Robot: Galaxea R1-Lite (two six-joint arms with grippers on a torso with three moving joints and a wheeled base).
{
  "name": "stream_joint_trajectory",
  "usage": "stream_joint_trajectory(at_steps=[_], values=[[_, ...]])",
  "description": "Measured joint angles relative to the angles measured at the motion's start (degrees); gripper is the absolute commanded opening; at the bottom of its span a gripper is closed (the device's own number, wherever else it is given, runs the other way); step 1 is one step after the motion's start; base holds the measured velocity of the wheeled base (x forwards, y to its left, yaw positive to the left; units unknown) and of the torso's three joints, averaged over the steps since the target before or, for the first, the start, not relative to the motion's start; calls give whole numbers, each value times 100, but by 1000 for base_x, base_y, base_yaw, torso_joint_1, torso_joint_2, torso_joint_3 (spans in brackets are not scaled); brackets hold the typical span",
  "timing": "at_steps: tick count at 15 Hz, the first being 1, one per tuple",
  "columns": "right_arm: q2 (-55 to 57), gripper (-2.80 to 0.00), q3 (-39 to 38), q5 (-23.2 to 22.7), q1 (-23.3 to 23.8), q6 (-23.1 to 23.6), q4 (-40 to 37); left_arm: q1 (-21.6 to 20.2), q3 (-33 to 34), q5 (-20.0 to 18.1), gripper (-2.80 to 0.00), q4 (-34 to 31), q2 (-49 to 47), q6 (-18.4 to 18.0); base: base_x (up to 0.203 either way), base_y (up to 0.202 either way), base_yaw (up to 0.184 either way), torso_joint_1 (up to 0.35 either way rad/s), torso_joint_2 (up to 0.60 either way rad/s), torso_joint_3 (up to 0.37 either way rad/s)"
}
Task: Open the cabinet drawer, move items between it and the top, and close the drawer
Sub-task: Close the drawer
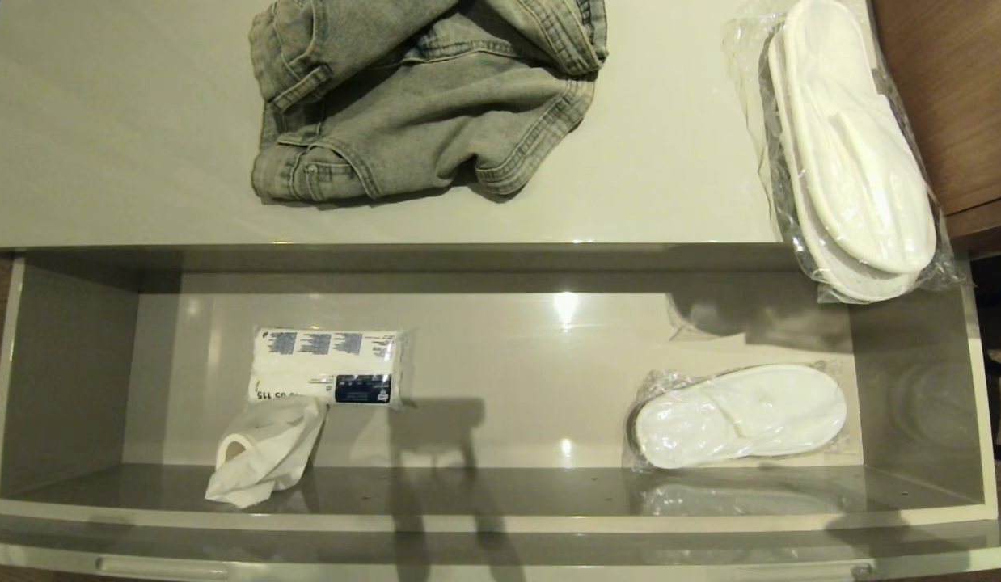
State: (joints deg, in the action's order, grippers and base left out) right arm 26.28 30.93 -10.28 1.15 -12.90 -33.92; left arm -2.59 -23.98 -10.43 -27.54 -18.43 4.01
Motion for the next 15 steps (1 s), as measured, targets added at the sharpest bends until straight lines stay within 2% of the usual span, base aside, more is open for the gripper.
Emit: stream_joint_trajectory(at_steps=[3, 7, 11, 15], values=[[837, -280, -60, 73, 11, -205, -186, -154, 228, -87, -280, 28, -733, -75, 0, 0, 0, 0, 0, 0], [1736, -280, -161, 116, 11, -320, -180, -185, 433, -150, -280, -48, -1258, -283, 0, 0, 0, 0, 0, 0], [2778, -280, -361, 96, -142, -433, 467, -192, 760, -150, -280, 127, -2019, -596, 0, 0, 0, 0, 0, 0], [3887, -280, -514, 107, -774, -843, 1212, -195, 953, -211, -280, 710, -2824, -612, 0, 0, 0, 0, 0, 0]])
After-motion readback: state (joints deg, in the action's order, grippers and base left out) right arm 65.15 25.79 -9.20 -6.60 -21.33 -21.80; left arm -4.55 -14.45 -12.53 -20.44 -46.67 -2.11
